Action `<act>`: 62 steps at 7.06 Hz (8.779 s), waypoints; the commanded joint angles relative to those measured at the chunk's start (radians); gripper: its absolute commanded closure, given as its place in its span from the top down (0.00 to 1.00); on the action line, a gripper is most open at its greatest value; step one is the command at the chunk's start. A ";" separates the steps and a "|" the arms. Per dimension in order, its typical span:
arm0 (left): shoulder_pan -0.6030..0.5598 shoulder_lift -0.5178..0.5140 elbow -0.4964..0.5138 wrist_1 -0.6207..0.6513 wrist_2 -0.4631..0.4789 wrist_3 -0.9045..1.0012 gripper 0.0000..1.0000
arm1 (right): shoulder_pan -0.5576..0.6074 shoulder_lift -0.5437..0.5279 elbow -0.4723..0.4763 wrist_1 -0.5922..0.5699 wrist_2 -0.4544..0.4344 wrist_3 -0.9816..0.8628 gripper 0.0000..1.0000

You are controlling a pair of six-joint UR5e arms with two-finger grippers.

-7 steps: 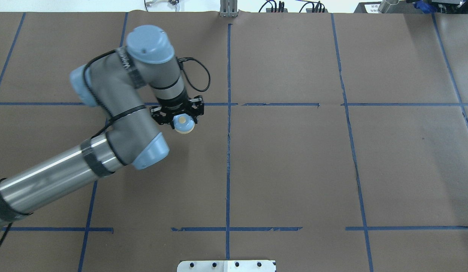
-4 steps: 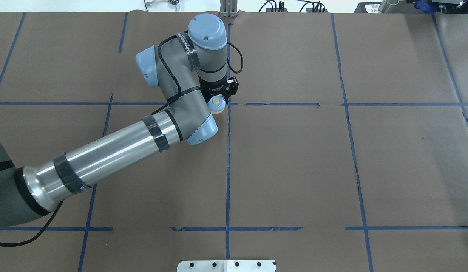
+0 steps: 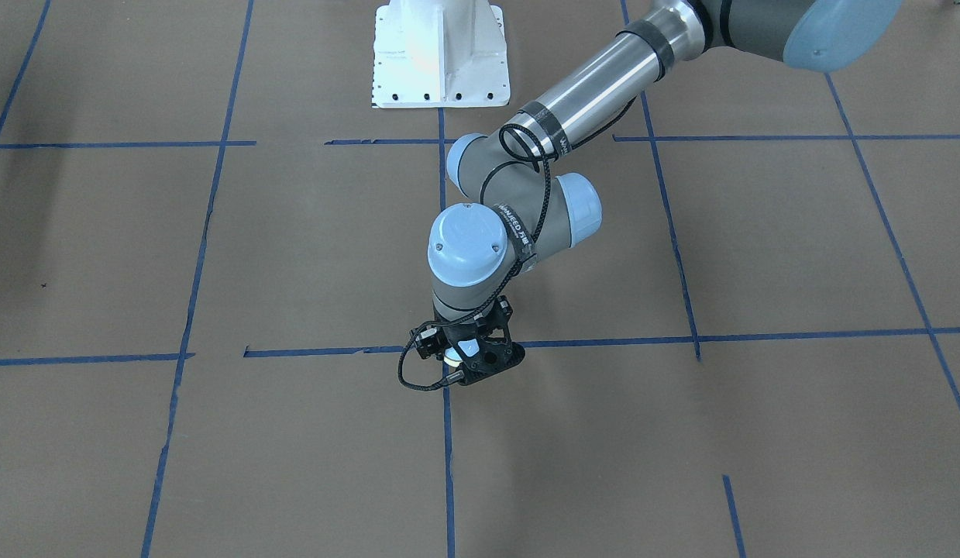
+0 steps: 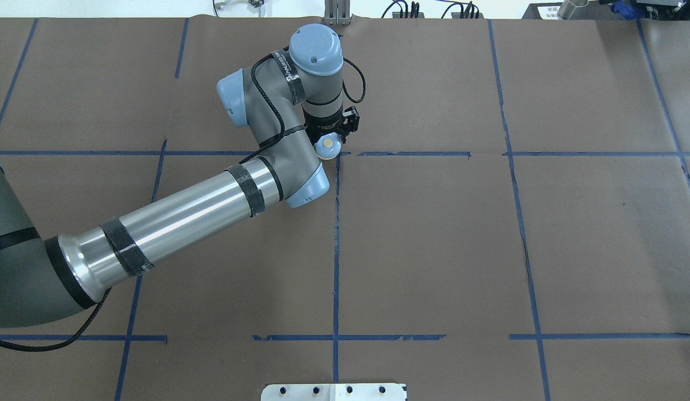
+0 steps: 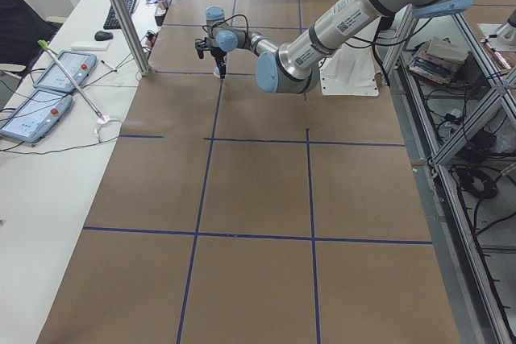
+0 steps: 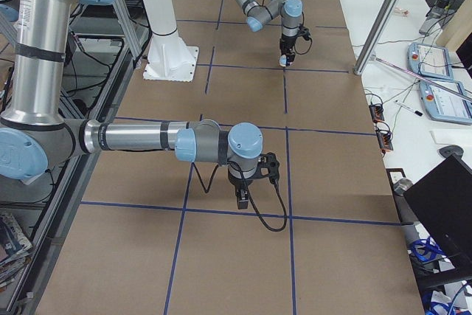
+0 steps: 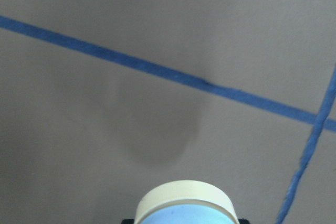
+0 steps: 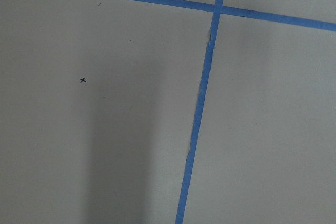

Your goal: Place and press bell with both arms

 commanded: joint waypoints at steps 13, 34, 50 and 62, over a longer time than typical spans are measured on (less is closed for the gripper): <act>-0.544 0.890 -0.902 0.399 -0.202 1.212 1.00 | -0.009 0.051 0.022 0.000 0.113 0.002 1.00; -0.921 1.322 -0.931 0.381 -0.405 1.539 1.00 | -0.900 1.349 -0.931 0.357 -0.509 1.283 0.00; -0.912 1.318 -0.922 0.385 -0.389 1.529 1.00 | -0.344 0.451 -0.089 0.077 -0.054 0.402 1.00; -0.915 1.379 -0.938 0.368 -0.357 1.534 1.00 | 0.003 -0.061 0.016 0.090 0.015 0.122 1.00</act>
